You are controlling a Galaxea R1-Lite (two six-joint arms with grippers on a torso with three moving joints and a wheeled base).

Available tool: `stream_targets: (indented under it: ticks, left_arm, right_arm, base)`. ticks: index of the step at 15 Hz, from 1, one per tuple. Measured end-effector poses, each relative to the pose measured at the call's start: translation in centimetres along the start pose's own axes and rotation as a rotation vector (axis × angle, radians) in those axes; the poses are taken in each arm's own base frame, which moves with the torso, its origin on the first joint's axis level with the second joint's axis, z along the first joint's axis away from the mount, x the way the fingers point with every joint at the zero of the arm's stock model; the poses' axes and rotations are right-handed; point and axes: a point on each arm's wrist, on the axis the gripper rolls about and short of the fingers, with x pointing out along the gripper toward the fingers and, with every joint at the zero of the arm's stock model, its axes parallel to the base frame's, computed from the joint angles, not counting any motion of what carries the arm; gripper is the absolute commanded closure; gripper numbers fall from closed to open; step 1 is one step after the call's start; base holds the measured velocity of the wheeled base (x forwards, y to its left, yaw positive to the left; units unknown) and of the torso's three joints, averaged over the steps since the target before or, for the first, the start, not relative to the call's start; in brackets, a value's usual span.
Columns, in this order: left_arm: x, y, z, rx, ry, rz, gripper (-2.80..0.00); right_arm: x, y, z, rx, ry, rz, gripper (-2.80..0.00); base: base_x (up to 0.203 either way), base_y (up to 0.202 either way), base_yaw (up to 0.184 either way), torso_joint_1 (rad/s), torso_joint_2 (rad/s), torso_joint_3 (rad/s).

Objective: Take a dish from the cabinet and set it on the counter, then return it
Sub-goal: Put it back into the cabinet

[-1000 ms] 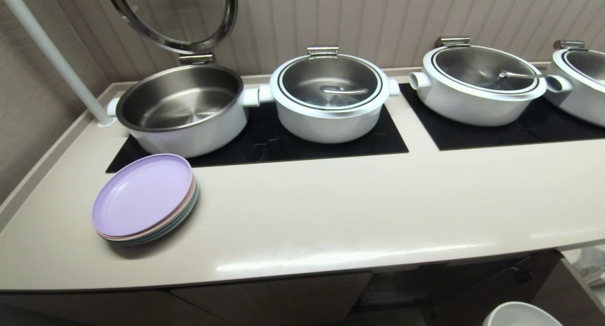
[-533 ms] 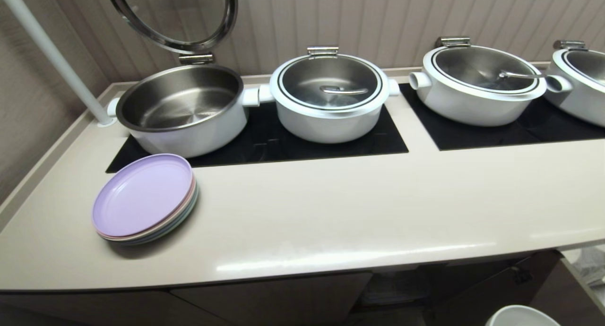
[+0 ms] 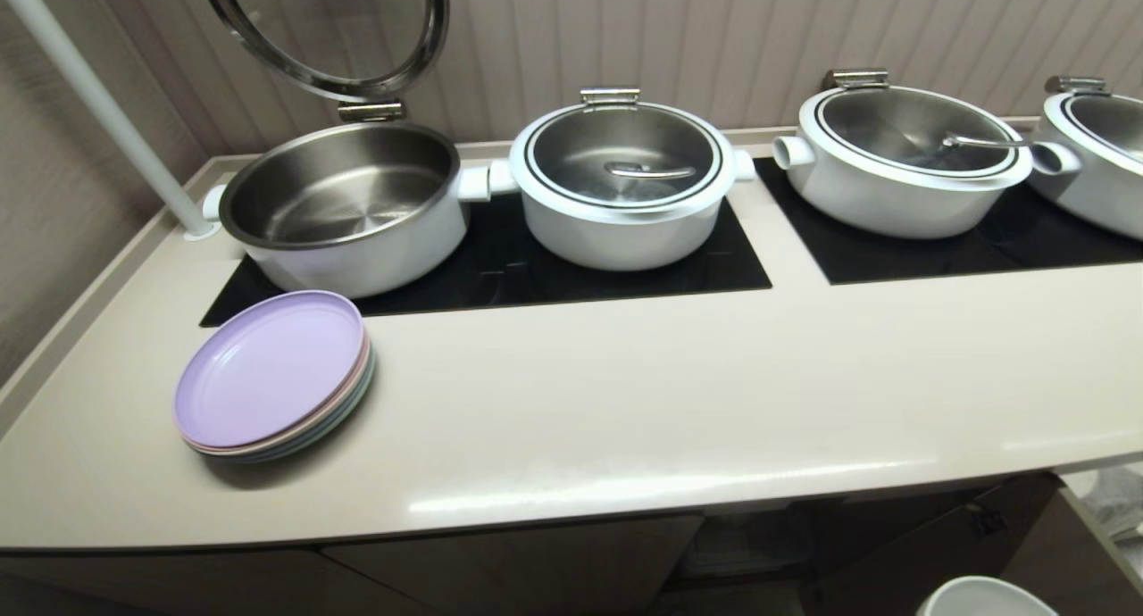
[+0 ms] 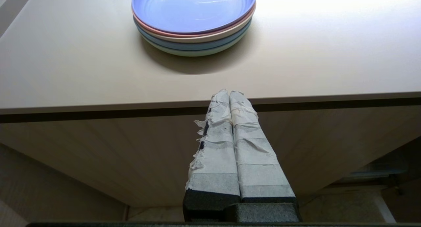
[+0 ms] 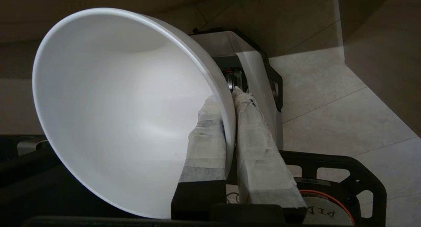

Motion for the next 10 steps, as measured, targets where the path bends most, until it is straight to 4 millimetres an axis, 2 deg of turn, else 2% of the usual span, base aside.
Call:
stream_targets:
  ticks: [10]
  left_arm:
    - [0.00, 0.00, 0.00, 0.000, 0.000, 0.000, 0.00]
  right_arm:
    - [-0.12, 0.16, -0.17, -0.031, 0.005, 0.016, 0.00]
  base:
    - [0.000, 0.000, 0.000, 0.000, 0.00, 0.000]
